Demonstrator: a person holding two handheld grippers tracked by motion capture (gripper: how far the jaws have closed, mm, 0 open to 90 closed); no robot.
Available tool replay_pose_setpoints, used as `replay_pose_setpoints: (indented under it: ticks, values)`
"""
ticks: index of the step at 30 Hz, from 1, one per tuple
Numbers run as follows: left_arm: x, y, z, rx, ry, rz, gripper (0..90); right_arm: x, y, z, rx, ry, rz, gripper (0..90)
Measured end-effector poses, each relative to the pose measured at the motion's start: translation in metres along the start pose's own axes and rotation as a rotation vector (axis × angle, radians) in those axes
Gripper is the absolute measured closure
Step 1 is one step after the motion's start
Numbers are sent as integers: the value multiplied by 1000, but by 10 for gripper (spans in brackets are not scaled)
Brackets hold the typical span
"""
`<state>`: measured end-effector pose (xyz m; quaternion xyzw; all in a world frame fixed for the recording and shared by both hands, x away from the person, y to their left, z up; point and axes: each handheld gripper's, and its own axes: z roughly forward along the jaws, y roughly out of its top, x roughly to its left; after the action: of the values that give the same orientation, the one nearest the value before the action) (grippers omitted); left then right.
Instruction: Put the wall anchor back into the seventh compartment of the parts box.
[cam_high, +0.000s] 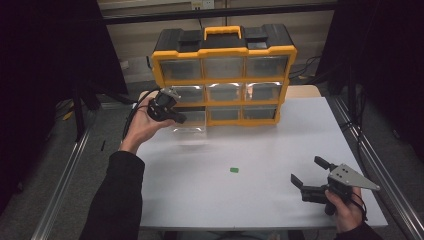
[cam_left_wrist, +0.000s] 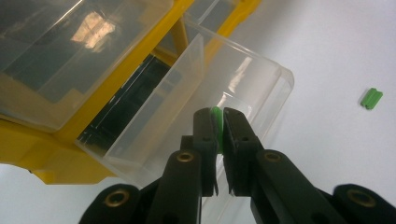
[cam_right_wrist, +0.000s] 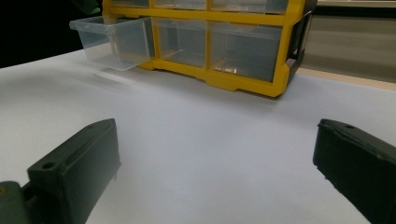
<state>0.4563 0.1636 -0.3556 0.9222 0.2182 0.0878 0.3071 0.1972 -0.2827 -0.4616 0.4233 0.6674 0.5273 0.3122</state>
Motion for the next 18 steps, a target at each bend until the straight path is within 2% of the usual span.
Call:
replay_pose_setpoints:
  ticks: [3,7,8,9,10,11,12,13,15,17,18]
  values:
    - [3,1,2,26,4,9,845,0,0,0,1,1,2,2]
    - [6,3,6,37,2,7,846,0,0,0,4,1,2,2]
    - [8,4,5,64,1,42,846,0,0,0,4,1,2,2]
    - [6,3,8,42,0,10,846,0,0,0,4,2,2,2]
    - [8,4,8,74,-3,36,846,0,0,0,3,2,0,2]
    - [6,3,11,54,3,3,846,0,0,0,4,3,2,2]
    - [7,3,12,57,3,5,845,0,0,0,2,2,2,2]
    - [6,2,15,45,6,-17,845,0,0,0,3,3,2,2]
    - [10,2,15,82,4,19,846,0,0,0,4,4,2,2]
    - [10,1,18,77,11,-11,846,0,0,0,2,5,2,2]
    - [13,2,17,109,8,32,845,0,0,0,3,6,2,2]
